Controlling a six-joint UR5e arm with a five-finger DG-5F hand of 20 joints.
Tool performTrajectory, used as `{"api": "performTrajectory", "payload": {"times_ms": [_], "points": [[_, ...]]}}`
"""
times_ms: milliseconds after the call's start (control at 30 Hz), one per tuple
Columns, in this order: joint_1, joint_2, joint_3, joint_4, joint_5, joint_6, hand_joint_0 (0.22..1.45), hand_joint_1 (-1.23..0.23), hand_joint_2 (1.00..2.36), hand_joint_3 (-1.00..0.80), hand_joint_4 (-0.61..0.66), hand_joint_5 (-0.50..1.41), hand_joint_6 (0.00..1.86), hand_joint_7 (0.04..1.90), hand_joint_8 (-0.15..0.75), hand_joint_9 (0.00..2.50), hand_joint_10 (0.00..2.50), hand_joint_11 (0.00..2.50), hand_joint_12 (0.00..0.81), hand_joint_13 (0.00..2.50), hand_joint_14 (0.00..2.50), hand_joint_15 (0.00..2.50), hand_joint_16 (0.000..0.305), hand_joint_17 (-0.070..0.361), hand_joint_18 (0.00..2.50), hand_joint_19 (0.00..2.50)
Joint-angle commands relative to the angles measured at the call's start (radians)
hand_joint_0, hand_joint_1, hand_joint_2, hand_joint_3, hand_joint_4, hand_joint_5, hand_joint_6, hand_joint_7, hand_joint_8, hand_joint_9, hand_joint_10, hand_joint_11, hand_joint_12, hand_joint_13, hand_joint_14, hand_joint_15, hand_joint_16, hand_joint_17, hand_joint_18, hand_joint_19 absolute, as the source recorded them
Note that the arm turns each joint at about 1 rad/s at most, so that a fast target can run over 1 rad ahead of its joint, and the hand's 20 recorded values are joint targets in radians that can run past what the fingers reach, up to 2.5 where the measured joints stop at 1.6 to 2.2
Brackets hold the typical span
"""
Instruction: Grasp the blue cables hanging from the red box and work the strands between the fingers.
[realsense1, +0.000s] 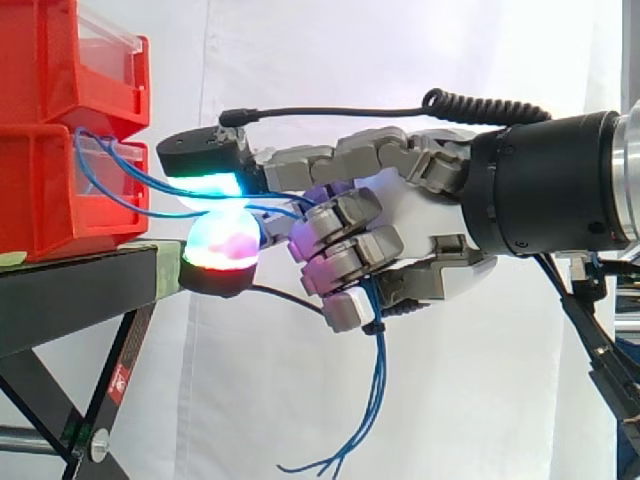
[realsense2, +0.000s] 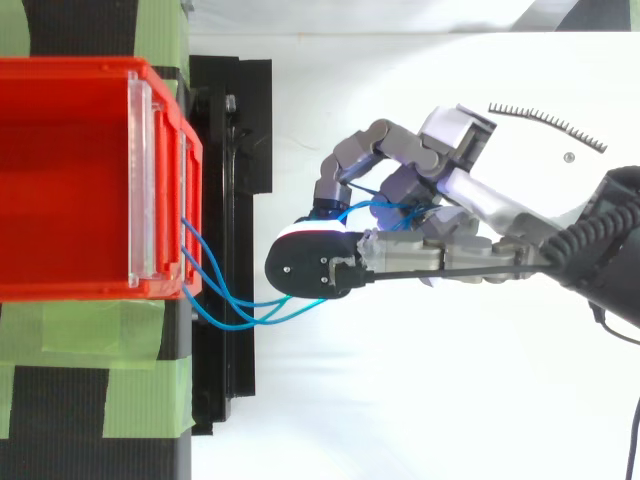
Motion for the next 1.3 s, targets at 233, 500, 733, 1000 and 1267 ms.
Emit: {"api": "performTrajectory", "payload": {"times_ms": [233, 500, 733, 1000, 1267], "points": [[0.004, 0.000, 0.000, 0.002, 0.002, -0.001, 1.12, -0.72, 1.01, 0.35, 0.26, -0.17, 1.78, 0.97, 0.428, 1.20, 2.50, 2.50, 0.544, 1.59, 2.50, 1.63, 0.063, 0.141, 1.83, 0.95], [0.004, 0.000, 0.000, -0.001, -0.001, -0.002, 1.12, -0.72, 1.01, 0.35, 0.26, -0.17, 1.78, 0.98, 0.428, 1.20, 2.50, 2.50, 0.544, 1.59, 2.50, 1.63, 0.063, 0.141, 1.83, 0.95], [0.004, 0.000, 0.000, -0.001, -0.001, -0.002, 1.13, -0.71, 1.00, 0.34, 0.26, -0.16, 1.78, 0.98, 0.428, 1.20, 2.50, 2.50, 0.544, 1.59, 2.50, 1.63, 0.063, 0.141, 1.83, 0.95], [0.004, 0.000, 0.000, -0.001, -0.001, -0.002, 1.13, -0.71, 1.00, 0.34, 0.26, -0.16, 1.77, 0.98, 0.428, 1.20, 2.50, 2.50, 0.544, 1.59, 2.50, 1.63, 0.063, 0.141, 1.83, 0.95], [0.004, 0.000, 0.000, -0.002, -0.001, -0.002, 1.14, -0.71, 1.00, 0.32, 0.25, -0.16, 1.77, 0.98, 0.428, 1.20, 2.50, 2.50, 0.544, 1.59, 2.50, 1.63, 0.063, 0.141, 1.83, 0.95]]}}
